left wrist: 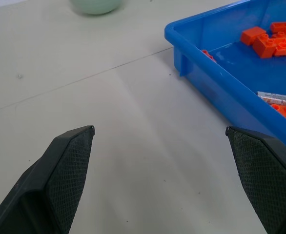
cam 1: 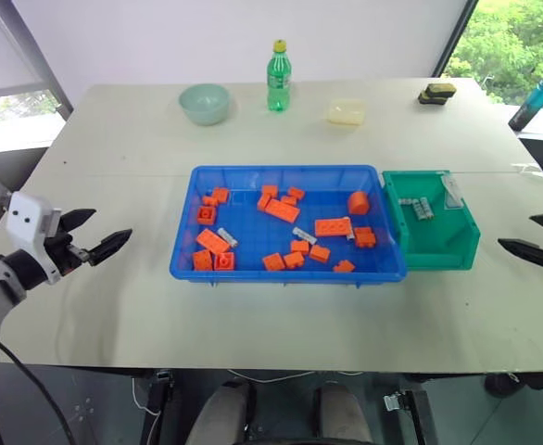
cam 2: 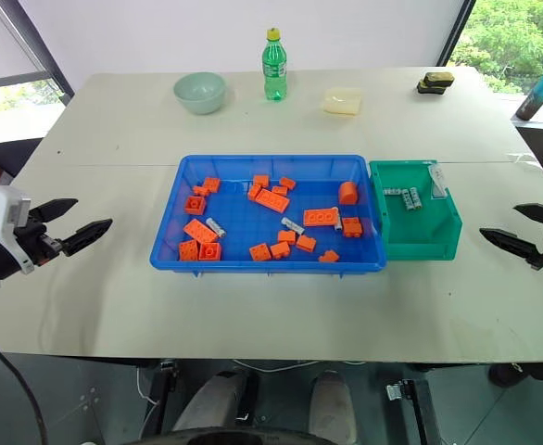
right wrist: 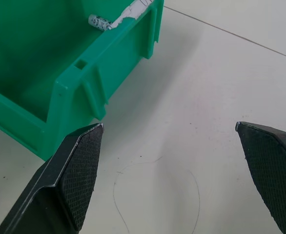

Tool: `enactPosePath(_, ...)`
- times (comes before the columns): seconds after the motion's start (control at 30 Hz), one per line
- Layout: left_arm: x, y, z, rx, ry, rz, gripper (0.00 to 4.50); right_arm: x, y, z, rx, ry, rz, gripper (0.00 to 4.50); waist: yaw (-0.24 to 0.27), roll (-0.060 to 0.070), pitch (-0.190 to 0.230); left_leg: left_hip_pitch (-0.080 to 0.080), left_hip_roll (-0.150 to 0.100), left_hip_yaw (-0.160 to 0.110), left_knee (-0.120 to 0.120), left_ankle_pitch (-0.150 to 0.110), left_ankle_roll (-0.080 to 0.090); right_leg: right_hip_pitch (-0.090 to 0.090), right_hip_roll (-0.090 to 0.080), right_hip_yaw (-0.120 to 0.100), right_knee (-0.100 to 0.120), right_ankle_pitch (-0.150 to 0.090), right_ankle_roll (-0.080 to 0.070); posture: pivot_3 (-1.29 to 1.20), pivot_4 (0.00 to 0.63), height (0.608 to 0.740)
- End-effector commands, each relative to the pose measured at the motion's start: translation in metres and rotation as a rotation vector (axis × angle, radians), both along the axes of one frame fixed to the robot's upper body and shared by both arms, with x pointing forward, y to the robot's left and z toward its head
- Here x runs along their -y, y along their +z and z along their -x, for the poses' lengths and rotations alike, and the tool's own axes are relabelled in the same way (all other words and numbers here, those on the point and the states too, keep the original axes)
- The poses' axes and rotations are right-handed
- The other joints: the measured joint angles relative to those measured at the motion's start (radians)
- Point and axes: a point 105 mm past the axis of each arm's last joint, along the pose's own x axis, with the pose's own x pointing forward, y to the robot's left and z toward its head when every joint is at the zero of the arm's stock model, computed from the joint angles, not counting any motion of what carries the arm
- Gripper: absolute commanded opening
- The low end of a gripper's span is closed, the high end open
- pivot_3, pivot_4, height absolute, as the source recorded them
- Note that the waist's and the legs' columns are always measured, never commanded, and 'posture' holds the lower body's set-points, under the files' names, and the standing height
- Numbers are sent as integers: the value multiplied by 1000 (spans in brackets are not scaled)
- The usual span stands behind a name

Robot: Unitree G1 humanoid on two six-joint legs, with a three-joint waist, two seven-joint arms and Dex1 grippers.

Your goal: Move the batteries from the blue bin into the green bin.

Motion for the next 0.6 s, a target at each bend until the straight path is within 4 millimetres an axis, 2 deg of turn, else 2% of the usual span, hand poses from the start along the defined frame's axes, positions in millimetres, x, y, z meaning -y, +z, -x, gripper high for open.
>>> enactPosePath(0.03, 6, 10, 2, 22, -39, -9, 4500, 0, 14, -2, 68, -5, 11, 4460, 0, 0, 0, 0, 0, 0, 0, 0, 0, 0, 0, 0, 0, 0, 0, 0, 150, 727)
enactPosePath(0.37, 12, 15, -2, 49, -33, 38, 4500, 8, 27, -12, 109, -65, 54, 4460, -2, 0, 0, 0, 0, 0, 0, 0, 0, 0, 0, 0, 1, 0, 0, 0, 150, 727)
enactPosePath(0.53, 15, 13, 0, 40, -54, 36, 4500, -7, 44, -18, 142, -20, 14, 4460, -2, 0, 0, 0, 0, 1, 0, 0, 0, 0, 0, 0, 0, 0, 0, 0, 150, 727)
enactPosePath(0.6, 18, 21, -2, 54, -73, 38, 4500, -22, 53, -23, 163, 30, 31, 4460, -2, 1, 1, 0, 0, 1, 0, 0, 0, -1, 0, 0, 1, 0, 0, 0, 150, 727)
